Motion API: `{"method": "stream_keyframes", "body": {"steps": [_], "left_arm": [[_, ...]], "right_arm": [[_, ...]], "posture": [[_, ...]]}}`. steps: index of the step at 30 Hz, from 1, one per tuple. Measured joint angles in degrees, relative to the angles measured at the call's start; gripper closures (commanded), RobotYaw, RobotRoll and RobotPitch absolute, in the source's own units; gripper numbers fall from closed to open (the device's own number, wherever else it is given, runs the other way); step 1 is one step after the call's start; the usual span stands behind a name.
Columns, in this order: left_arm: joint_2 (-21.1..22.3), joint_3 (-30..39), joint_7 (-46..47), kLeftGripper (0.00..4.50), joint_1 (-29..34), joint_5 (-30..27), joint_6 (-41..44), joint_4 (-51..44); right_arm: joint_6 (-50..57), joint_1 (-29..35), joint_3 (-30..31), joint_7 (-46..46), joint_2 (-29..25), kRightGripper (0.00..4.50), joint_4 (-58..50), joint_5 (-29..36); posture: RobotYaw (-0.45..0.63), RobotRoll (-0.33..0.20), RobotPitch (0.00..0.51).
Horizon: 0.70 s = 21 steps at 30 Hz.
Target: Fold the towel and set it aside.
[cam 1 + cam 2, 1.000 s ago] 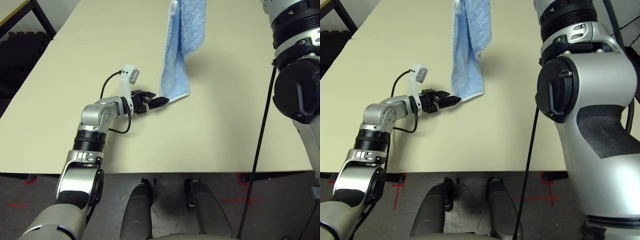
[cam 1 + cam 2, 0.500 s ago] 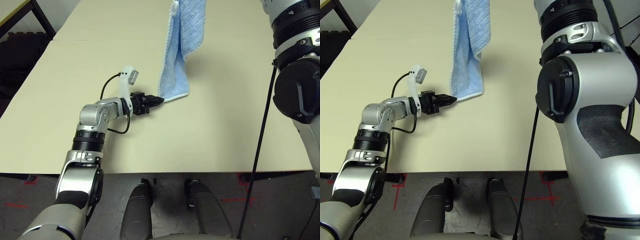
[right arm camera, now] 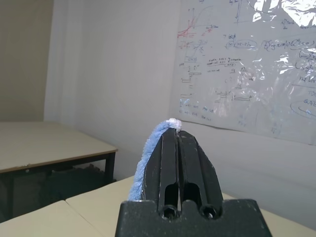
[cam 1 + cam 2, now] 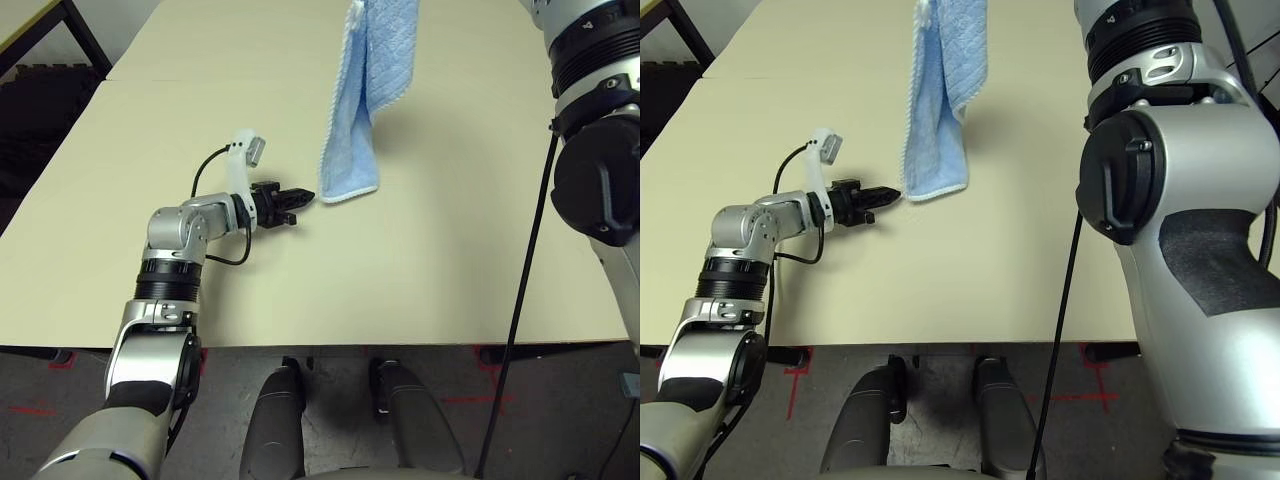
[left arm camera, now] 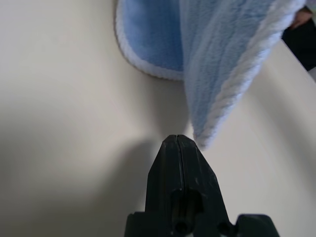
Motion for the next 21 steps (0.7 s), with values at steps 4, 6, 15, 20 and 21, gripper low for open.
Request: {"method": "stream_keyframes", "body": {"steps": [4,6,15,20,21], "left_arm": [[1.71,-2.12,-3.59,2.01,1.03,-0.96,1.81,-3.59],[1.60,-2.70,-4.20,1.22,1.83,-1.65,2.49,-5.17],[-0.38,-2.90,-2.11,0.04,1.63,-1.52,2.44,-4.70],[-1.83,-2.08,0.82,0.04,0.17,-1.27,0.46,-2.19],[-1.80,-1.82,1.04,0.04,0.13,-1.28,0.27,-2.06]], "right_arm": [[0.00,0.00,0.00,0.01,0.01,4.50,0.00,-0.03],[0.00,0.00,0.00,0.02,0.02,4.50,0.00,-0.04],[0.00,0.00,0.00,0.17,0.04,4.50,0.00,-0.04],[0.00,0.00,0.00,0.30,0.06,4.50,0.00,-0.04],[0.00,0.00,0.00,0.30,0.05,4.50,0.00,-0.04]], "posture": [[0.01,0.000,0.210],[0.01,0.000,0.210],[0.00,0.000,0.211],[0.00,0.000,0.210],[0.00,0.000,0.210]]}}
